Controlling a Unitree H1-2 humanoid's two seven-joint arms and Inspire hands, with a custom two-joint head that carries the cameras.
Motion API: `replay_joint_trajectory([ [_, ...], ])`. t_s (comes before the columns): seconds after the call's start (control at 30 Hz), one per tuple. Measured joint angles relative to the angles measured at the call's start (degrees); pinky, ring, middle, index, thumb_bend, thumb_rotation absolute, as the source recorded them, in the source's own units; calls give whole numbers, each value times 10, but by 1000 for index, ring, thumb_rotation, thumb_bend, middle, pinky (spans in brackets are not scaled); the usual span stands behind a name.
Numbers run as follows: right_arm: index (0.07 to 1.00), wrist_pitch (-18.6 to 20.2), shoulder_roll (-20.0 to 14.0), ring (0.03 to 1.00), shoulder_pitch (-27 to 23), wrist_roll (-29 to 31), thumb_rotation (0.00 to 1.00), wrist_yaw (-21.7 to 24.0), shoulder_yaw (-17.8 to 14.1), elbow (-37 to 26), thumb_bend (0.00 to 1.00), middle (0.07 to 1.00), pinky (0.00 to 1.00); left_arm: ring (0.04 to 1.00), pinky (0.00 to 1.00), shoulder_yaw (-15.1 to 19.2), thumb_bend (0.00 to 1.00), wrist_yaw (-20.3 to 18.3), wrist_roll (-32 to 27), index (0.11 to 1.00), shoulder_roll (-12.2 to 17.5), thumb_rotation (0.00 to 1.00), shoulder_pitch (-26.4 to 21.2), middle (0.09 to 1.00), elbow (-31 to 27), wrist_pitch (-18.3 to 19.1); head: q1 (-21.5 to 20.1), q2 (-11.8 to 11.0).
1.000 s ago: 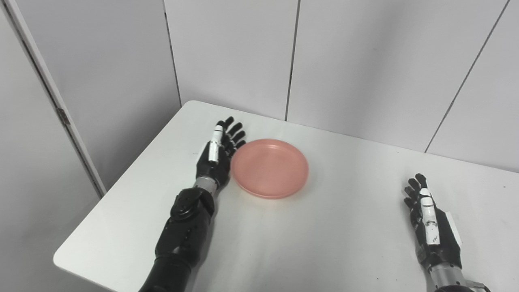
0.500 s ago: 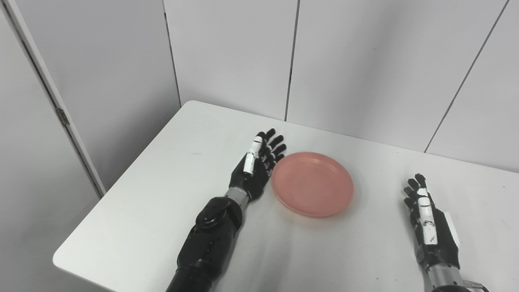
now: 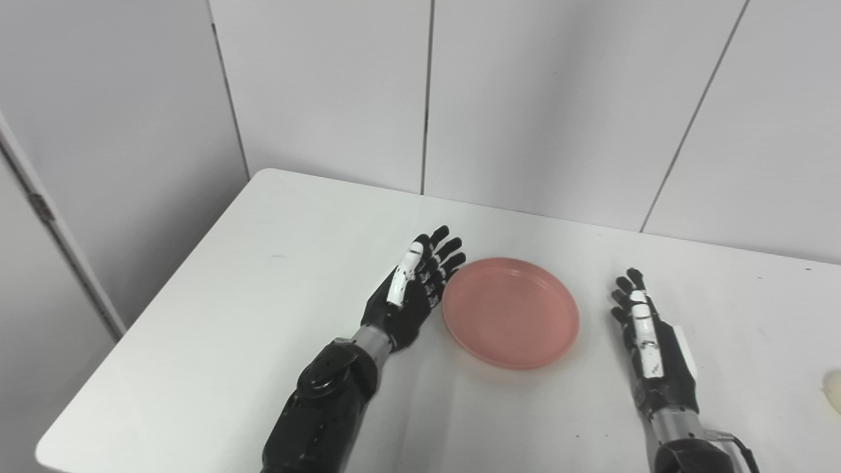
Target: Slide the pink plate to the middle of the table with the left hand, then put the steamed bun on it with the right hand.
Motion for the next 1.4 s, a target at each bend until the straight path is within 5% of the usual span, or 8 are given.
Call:
replay_joint_trajectory([
  [0.97,958,-2,22,926,-8,-46,1000,-54,22,14,296,933,903,919,919,-21,462,-42,3,932,24,1000,23,924,-20,2,-171,11],
  [1.4,938,-5,36,906,-11,-62,1000,-80,18,16,380,919,878,895,904,-29,494,-35,71,915,38,999,26,912,-6,-64,-271,-4],
])
